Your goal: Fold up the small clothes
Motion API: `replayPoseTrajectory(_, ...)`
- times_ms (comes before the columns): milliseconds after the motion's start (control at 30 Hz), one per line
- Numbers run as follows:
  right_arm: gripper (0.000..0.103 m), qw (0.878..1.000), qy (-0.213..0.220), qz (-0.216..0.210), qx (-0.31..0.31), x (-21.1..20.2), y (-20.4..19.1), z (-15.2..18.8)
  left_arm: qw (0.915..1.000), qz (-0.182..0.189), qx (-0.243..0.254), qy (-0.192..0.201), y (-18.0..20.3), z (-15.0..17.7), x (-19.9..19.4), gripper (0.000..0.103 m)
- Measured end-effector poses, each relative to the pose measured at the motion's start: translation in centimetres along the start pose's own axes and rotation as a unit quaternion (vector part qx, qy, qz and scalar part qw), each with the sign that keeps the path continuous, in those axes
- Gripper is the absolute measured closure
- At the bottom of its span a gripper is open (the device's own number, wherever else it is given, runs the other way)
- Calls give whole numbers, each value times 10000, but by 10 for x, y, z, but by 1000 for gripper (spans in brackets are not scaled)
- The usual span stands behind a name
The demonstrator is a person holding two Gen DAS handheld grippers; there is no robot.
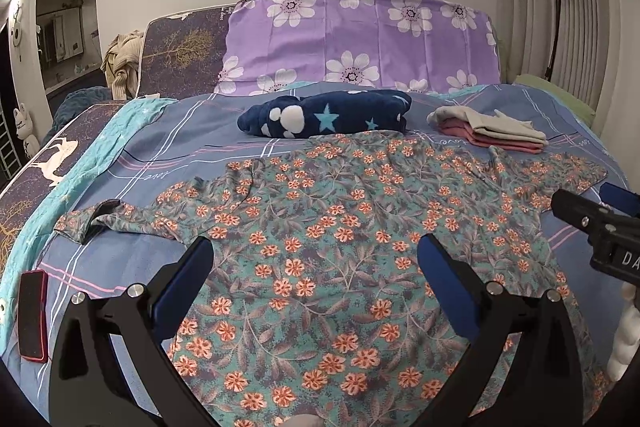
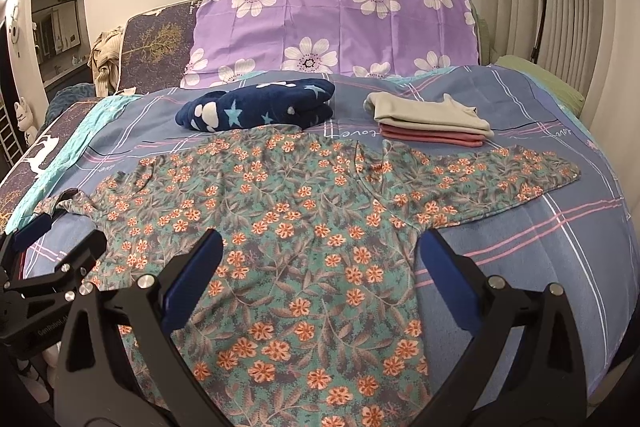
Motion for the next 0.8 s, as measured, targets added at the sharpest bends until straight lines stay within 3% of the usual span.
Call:
replayPoseTrajectory(533,3,10000,-31,62,10,4,4,5,9999,-93,41,-46,1,9,5,1)
replayPoseTrajectory(800,3,10000,-63,44,45,6,5,8,9998,-53,95,162,3,6,0,1)
Point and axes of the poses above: each gripper's, at about its wrist camera, not at the fingertips, and x roughly the way its jaws point, y to its right, z to its underside, the point moved 5 cm from there along x, roughly the way its jaws point, and after that the axes turned 4 degrees about -z, right-handed, at the moved point
